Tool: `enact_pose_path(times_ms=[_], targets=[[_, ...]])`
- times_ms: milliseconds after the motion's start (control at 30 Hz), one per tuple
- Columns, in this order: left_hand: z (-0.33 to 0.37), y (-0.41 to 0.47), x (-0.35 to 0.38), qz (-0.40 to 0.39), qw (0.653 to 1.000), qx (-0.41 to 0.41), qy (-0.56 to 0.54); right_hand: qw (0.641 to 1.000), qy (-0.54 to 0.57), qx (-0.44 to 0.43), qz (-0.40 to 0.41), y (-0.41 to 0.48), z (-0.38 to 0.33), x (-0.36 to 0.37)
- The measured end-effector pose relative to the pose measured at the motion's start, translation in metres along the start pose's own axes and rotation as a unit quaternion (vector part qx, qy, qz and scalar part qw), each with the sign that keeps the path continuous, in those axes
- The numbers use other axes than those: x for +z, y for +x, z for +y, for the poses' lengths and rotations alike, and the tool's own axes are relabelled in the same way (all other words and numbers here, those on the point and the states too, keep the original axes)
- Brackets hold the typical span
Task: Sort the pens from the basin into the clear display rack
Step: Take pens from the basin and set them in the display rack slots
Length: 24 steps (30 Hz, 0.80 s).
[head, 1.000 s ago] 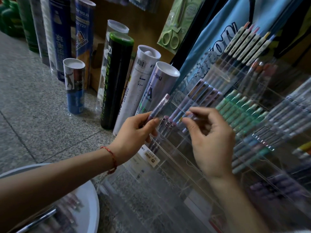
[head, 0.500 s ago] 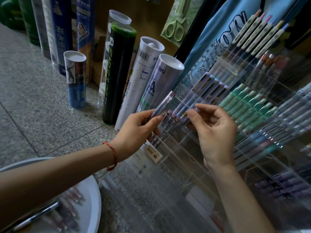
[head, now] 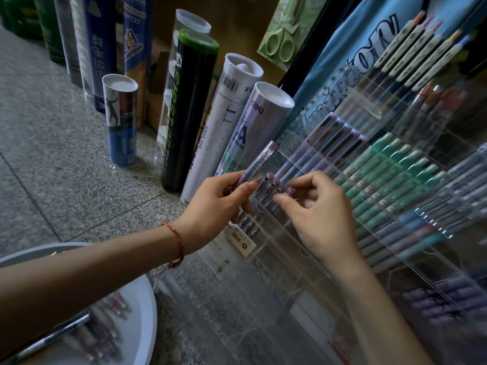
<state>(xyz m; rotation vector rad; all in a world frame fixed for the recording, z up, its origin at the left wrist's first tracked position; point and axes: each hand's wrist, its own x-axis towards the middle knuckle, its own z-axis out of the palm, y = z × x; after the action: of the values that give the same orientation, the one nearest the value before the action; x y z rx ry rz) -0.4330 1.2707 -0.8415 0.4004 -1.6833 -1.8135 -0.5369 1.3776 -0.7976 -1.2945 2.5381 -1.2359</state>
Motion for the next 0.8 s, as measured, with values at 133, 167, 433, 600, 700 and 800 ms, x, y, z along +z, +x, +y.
enact_pose_path(times_ms=[133,167,433,600,700,800], targets=[[0.003,-0.003,0.001,0.033,0.998,0.051,0.008,0.996,-0.086,0.01,0.002,-0.002,-0.004,0.005],[0.003,-0.005,0.002,0.039,0.998,0.055,0.0,0.996,-0.082,0.018,-0.001,-0.003,-0.005,0.004],[0.006,-0.017,0.016,-0.023,0.998,0.058,0.0,0.98,0.2,-0.013,-0.018,-0.012,-0.037,-0.027],[0.014,-0.02,0.025,-0.053,0.998,-0.005,-0.046,0.947,0.317,0.039,-0.014,-0.01,-0.035,-0.029],[0.019,-0.022,0.026,-0.089,0.987,-0.082,-0.108,0.927,0.367,0.072,-0.039,-0.01,-0.032,-0.029],[0.025,-0.02,0.024,-0.168,0.957,-0.157,-0.175,0.915,0.386,0.099,-0.064,-0.009,-0.027,-0.031]])
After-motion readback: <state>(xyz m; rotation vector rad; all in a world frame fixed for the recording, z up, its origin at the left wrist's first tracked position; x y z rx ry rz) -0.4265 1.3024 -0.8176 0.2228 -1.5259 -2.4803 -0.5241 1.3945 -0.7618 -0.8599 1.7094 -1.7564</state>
